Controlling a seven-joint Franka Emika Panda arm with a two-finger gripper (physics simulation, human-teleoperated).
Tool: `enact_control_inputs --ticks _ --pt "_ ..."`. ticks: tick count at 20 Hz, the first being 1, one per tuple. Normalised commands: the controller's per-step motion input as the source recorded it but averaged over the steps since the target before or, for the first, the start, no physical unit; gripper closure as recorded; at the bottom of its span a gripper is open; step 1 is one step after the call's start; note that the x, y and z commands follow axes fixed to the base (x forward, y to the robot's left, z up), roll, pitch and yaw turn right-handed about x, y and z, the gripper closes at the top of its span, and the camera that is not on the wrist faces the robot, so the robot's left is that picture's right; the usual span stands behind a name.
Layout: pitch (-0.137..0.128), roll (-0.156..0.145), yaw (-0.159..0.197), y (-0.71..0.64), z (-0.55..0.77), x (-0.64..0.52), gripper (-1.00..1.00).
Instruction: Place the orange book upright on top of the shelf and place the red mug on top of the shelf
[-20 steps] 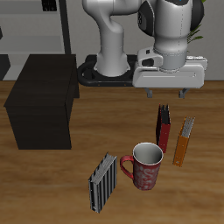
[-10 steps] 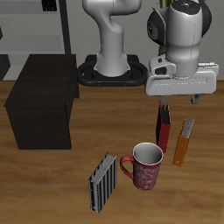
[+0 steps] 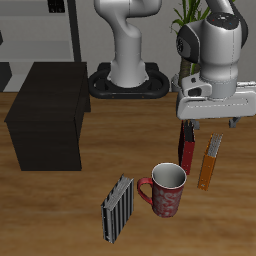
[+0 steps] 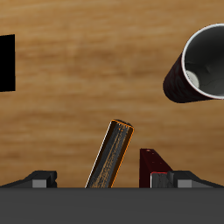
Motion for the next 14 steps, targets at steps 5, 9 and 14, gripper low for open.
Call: enact_control_inputs --ticks 5,9,14 --pt "-0.035 -0.020 0.000 -0.04 -0.17 0.14 -1.00" --pt "0.011 -0.004 0.010 -0.05 -0.27 0.14 -1.00" --pt "0.038 0.007 0.012 -0.04 -0.20 0.07 -1.00"
